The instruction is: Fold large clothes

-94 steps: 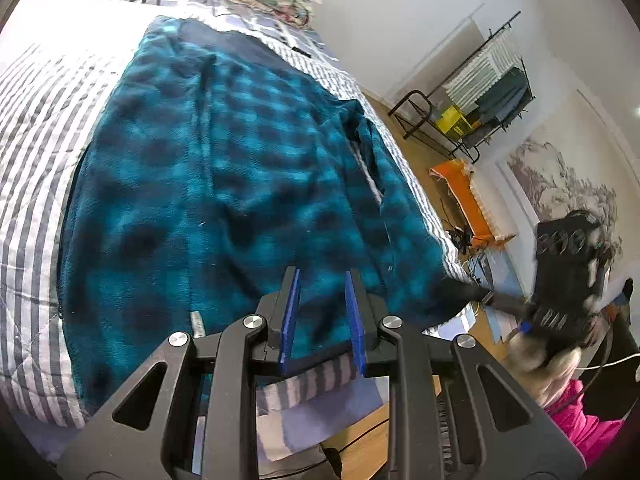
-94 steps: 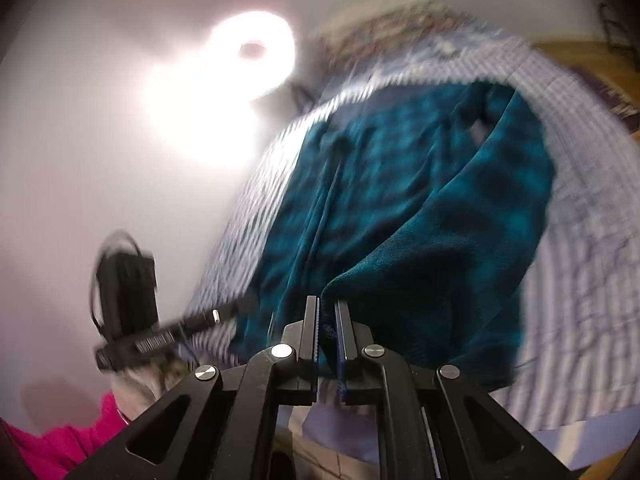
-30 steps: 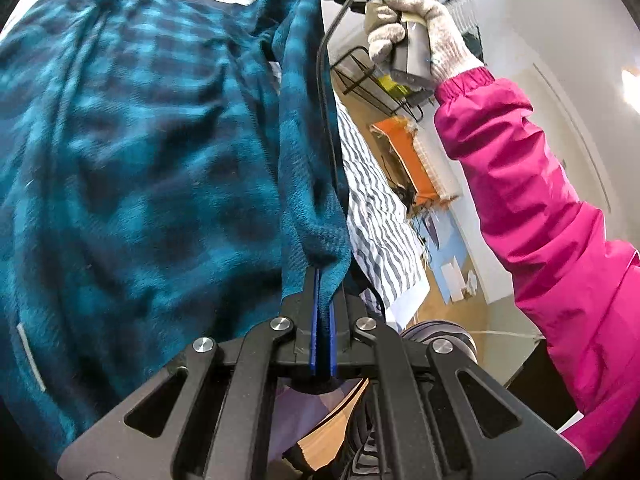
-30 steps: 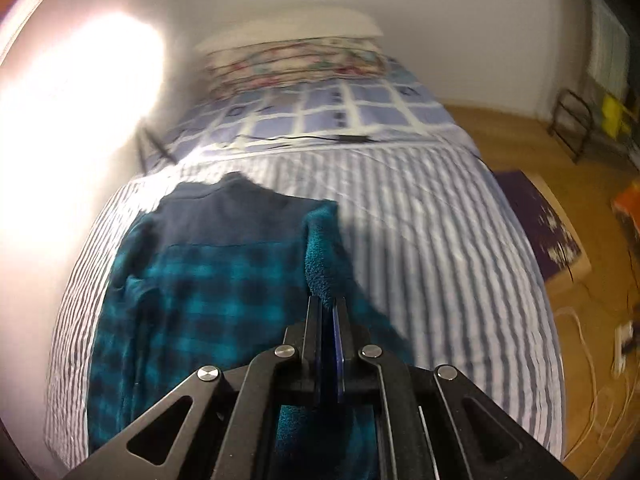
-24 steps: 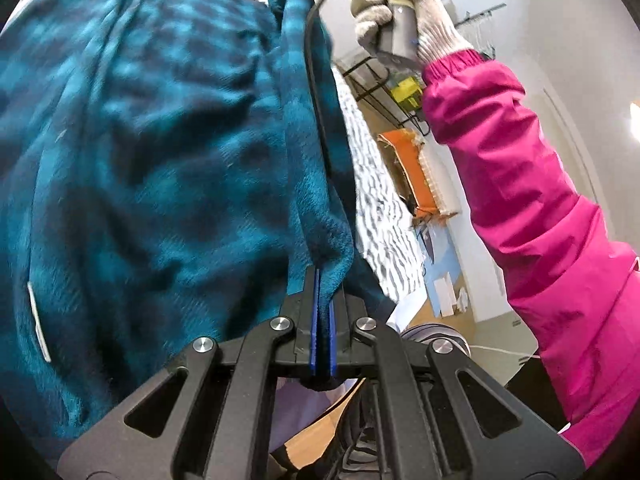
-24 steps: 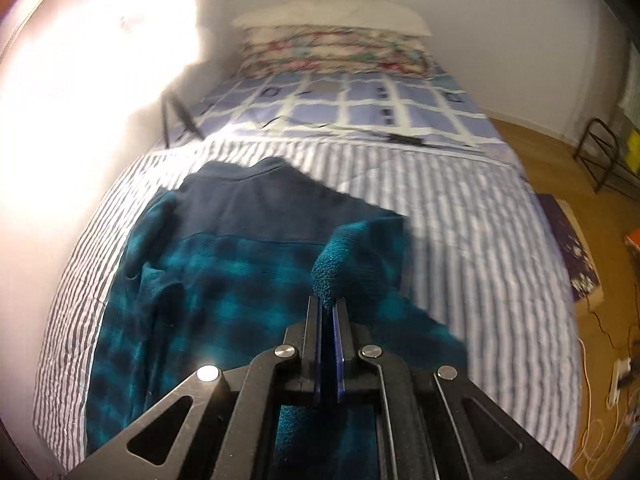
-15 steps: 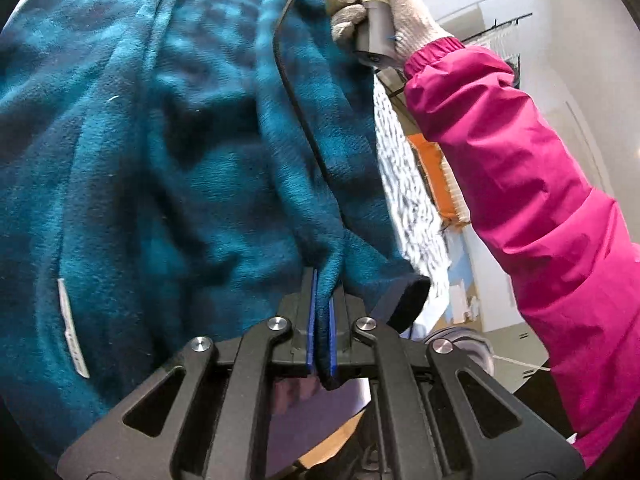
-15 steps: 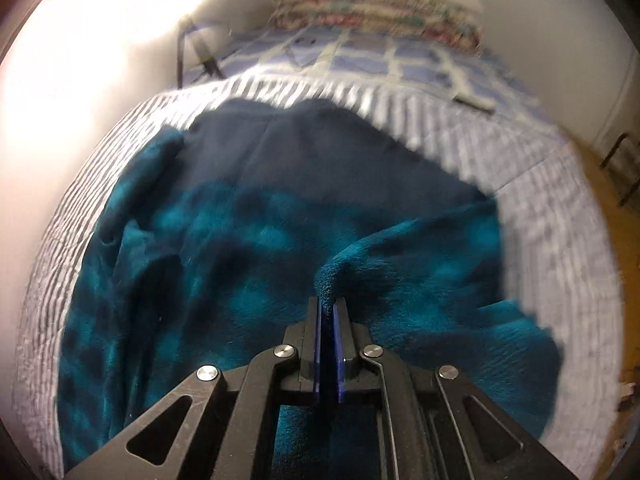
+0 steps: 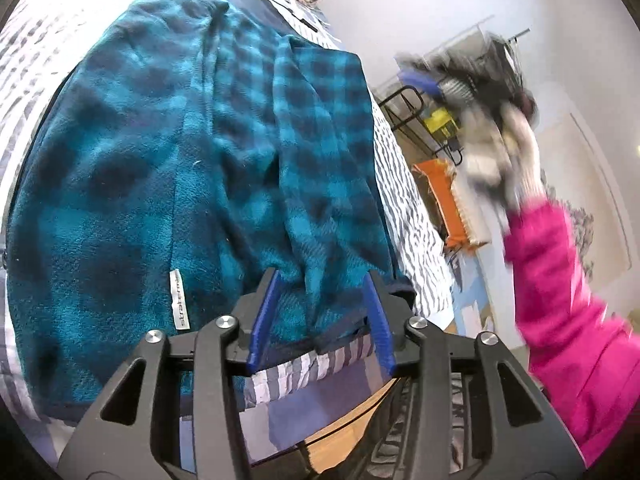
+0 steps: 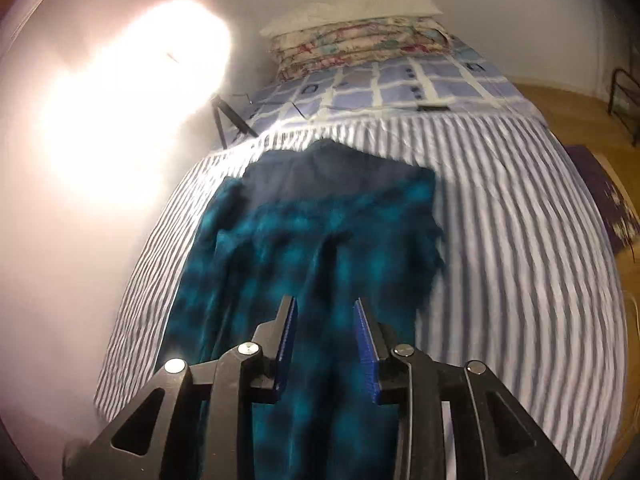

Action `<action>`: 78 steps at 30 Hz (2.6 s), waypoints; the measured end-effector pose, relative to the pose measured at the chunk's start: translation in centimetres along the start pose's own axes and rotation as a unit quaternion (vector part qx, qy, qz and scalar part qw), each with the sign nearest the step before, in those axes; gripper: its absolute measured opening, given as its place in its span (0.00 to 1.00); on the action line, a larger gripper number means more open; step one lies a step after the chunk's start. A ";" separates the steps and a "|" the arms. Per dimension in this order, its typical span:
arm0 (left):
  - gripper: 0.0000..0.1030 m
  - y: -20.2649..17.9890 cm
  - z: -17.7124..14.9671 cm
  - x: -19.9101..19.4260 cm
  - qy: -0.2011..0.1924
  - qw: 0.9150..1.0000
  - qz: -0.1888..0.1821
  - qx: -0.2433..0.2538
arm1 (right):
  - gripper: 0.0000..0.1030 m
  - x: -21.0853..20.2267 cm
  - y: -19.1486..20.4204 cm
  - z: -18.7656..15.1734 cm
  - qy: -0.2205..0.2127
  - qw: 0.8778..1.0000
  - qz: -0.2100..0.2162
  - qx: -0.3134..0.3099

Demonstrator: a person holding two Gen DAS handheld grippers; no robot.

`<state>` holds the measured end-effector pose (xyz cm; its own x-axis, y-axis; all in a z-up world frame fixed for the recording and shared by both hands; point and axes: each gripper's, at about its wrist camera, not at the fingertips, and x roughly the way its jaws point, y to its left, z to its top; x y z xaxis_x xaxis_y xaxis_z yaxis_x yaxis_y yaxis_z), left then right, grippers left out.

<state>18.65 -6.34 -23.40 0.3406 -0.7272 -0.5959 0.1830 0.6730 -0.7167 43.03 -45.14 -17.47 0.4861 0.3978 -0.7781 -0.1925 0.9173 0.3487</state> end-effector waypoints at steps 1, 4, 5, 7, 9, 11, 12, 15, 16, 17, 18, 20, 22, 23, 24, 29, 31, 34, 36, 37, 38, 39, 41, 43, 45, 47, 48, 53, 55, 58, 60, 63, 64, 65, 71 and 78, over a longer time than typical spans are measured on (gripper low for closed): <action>0.42 0.2 0.2 0.2 0.003 1.000 -0.004 -0.006 | 0.33 -0.6 -0.2 -1.3 0.007 1.000 0.003 0.002; 0.42 0.8 0.3 1.2 0.019 0.999 -0.015 -0.022 | 0.36 -1.6 -1.0 -7.4 0.045 0.999 0.019 0.016; 0.42 0.7 0.2 2.0 0.024 0.999 -0.015 -0.025 | 0.38 -1.7 -1.2 -9.0 0.054 0.998 0.022 0.020; 0.42 0.8 0.0 3.2 0.034 0.999 -0.010 -0.033 | 0.41 -1.3 -1.8 -12.1 0.072 0.997 0.026 0.032; 0.41 0.7 -0.3 4.0 0.043 0.999 0.000 -0.033 | 0.41 -0.4 -2.8 -14.6 0.084 0.994 0.037 0.057; 0.42 0.7 -0.5 4.7 0.043 0.998 0.018 -0.029 | 0.42 0.6 -3.7 -15.8 0.090 0.991 0.053 0.086; 0.42 0.6 -0.7 4.8 0.044 0.998 0.024 -0.027 | 0.42 1.0 -4.0 -16.3 0.090 0.990 0.060 0.096; 0.41 0.5 -1.0 4.6 0.038 0.999 0.029 -0.019 | 0.42 2.0 -4.4 -16.9 0.083 0.988 0.080 0.105; 0.41 0.4 -1.1 4.6 0.037 0.999 0.034 -0.017 | 0.39 2.3 -4.6 -16.9 0.081 0.987 0.085 0.107; 0.30 0.4 -1.1 4.5 0.037 0.999 0.036 -0.015 | 0.24 2.6 -4.7 -16.8 0.080 0.987 0.091 0.108; 0.19 0.4 -1.2 4.7 0.040 0.998 0.042 -0.013 | 0.19 2.9 -4.8 -16.8 0.082 0.986 0.100 0.109; 0.01 0.3 -1.4 5.1 0.047 0.998 0.042 -0.013 | 0.02 2.9 -4.7 -16.5 0.074 0.985 0.110 0.107; 0.01 0.0 -1.5 4.8 0.042 0.998 0.038 -0.014 | 0.01 2.0 -4.6 -16.3 0.063 0.987 0.106 0.099; 0.00 -0.1 -1.6 4.7 0.042 0.999 0.031 -0.017 | 0.00 1.4 -4.5 -16.1 0.059 0.988 0.104 0.092; 0.00 -0.3 -1.6 4.4 0.041 0.999 0.018 -0.024 | 0.00 0.7 -4.4 -15.9 0.056 0.990 0.101 0.082; 0.00 -2.8 -1.8 4.1 0.034 0.999 -0.026 -0.027 | 0.00 -2.2 -4.6 -14.4 0.052 0.995 0.072 0.054; 0.00 -3.2 -1.6 4.3 0.031 0.999 -0.034 -0.027 | 0.00 -3.2 -5.0 -13.7 0.047 0.996 0.064 0.050; 0.00 -2.6 -1.7 6.2 0.040 0.999 0.011 -0.016 | 0.02 -3.6 -5.7 -13.0 0.039 0.998 0.035 0.047; 0.00 -1.7 -1.9 7.0 0.050 0.998 0.026 -0.024 | 0.09 -2.8 -6.1 -13.4 0.053 0.998 -0.003 0.045; 0.00 -1.4 -2.0 7.0 0.050 0.998 0.026 -0.025 | 0.13 -2.7 -6.4 -13.8 0.059 0.997 0.005 0.054; 0.00 -1.2 -2.1 6.8 0.049 0.998 0.022 -0.028 | 0.17 -3.0 -6.6 -14.3 0.059 0.996 0.020 0.065; 0.00 -1.1 -2.0 6.6 0.048 0.998 0.016 -0.033 | 0.18 -3.6 -6.7 -14.7 0.057 0.995 0.030 0.070; 0.00 -1.0 -1.7 6.1 0.048 0.998 0.004 -0.036 | 0.19 -6.2 -6.6 -16.0 0.046 0.995 0.054 0.073; 0.00 -1.0 -1.4 5.5 0.050 0.998 -0.016 -0.040 | 0.22 -10.3 -6.1 -17.4 0.028 0.993 0.089 0.078; 0.00 -1.3 -1.3 5.0 0.051 0.997 -0.035 -0.041 | 0.24 -14.8 -5.2 -18.6 0.006 0.990 0.119 0.076; 0.00 -1.8 -1.5 4.6 0.047 0.998 -0.035 -0.034 | 0.27 -18.7 -3.9 -19.7 -0.015 0.989 0.135 0.066; 0.00 -1.8 -1.4 4.5 0.044 0.998 -0.034 -0.033 | 0.27 -20.3 -3.3 -20.3 -0.025 0.988 0.139 0.059; 0.00 -1.5 -2.1 4.4 0.040 0.997 -0.043 -0.044 | 0.40 -20.3 -0.1 -24.5 -0.031 0.995 0.091 0.008; 0.00 -1.6 -2.2 4.5 0.043 0.997 -0.045 -0.049 | 0.41 -17.3 0.5 -26.4 -0.008 0.997 0.070 -0.008; 0.00 -1.3 -2.1 4.8 0.044 0.996 -0.051 -0.064 | 0.41 -11.0 1.3 -28.7 0.028 0.998 0.009 -0.046; 0.00 -1.3 -1.9 4.8 0.039 0.995 -0.056 -0.069 | 0.41 -8.3 1.4 -29.3 0.041 0.998 0.008 -0.047; 0.00 -1.7 -1.5 4.7 0.035 0.995 -0.057 -0.067 | 0.37 -6.1 1.5 -29.2 0.037 0.998 0.000 -0.045; 0.00 -1.8 -1.5 4.7 0.034 0.995 -0.058 -0.067 | 0.24 -6.3 1.8 -29.3 0.031 0.998 -0.004 -0.048; 0.00 -2.0 -1.4 4.6 0.031 0.995 -0.060 -0.066 | 0.12 -6.3 2.1 -28.9 0.031 0.998 -0.007 -0.049; 0.00 -3.4 -2.0 3.5 0.012 0.996 -0.073 -0.057 | 0.01 -10.5 4.2 -26.8 0.017 0.981 -0.110 -0.161; 0.01 -2.3 -3.1 6.4 0.039 0.994 -0.058 -0.089 | 0.04 -9.2 3.6 -28.3 0.048 0.961 -0.160 -0.221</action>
<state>17.58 -12.96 -26.75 0.2522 -0.8116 -0.5269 0.0487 0.5545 -0.8308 13.80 -44.95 -23.88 0.5030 0.0746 -0.8611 -0.3998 0.9034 -0.1552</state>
